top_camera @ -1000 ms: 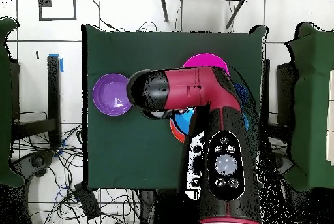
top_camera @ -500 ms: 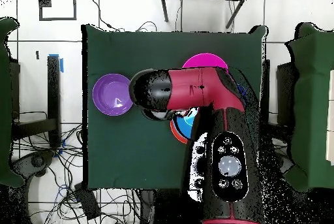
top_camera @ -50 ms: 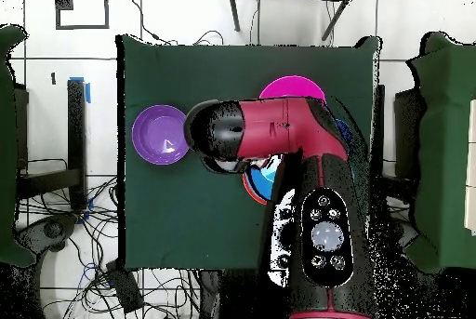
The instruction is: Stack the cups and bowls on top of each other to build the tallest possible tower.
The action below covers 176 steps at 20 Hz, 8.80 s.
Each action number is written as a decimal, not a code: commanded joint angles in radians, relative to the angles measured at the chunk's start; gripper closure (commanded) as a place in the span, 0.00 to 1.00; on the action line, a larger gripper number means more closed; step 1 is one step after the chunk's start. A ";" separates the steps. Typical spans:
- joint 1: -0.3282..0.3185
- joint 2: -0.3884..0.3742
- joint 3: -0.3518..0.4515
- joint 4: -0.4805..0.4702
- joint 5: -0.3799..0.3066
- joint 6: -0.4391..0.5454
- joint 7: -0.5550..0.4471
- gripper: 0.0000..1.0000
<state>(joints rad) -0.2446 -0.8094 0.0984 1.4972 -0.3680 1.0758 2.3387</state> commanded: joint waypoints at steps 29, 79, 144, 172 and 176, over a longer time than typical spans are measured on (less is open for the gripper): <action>-0.009 0.041 0.099 0.110 -0.134 -0.104 -0.206 1.00; -0.040 0.051 0.150 0.130 -0.129 -0.158 -0.195 0.00; 0.054 0.016 0.203 -0.046 0.021 0.112 -0.071 0.00; 0.274 0.300 0.168 -0.372 0.057 -0.068 0.040 0.00; 0.304 0.324 0.154 -0.421 0.040 -0.063 0.032 0.00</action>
<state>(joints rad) 0.0259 -0.5689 0.2096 1.1813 -0.2940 1.0810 2.3387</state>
